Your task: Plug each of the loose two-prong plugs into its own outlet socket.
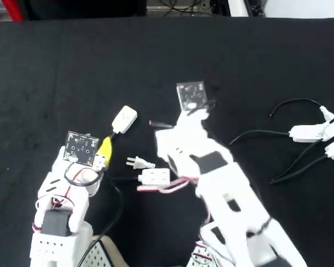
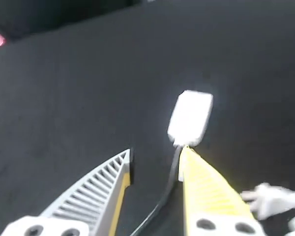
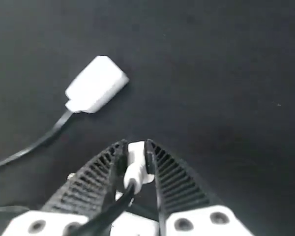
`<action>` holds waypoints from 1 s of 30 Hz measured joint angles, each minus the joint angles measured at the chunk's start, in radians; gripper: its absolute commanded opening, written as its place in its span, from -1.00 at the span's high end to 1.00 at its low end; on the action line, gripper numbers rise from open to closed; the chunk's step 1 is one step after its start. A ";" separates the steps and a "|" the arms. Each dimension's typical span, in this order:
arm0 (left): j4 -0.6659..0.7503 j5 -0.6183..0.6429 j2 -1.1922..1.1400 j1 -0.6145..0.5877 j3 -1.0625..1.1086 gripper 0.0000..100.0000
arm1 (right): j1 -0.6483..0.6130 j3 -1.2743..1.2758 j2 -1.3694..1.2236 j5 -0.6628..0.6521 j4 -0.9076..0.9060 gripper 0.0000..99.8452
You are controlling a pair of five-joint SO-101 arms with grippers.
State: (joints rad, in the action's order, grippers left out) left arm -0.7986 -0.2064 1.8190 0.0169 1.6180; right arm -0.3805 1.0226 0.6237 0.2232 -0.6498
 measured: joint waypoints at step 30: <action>-0.169 -0.342 -0.005 -0.146 0.061 0.66 | 0.218 -0.232 -0.453 -0.681 -0.118 0.97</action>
State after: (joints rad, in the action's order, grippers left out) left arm -0.9674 -0.5485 1.8144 -0.1289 1.6794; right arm -0.1626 0.7910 0.1711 -0.4580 -0.7679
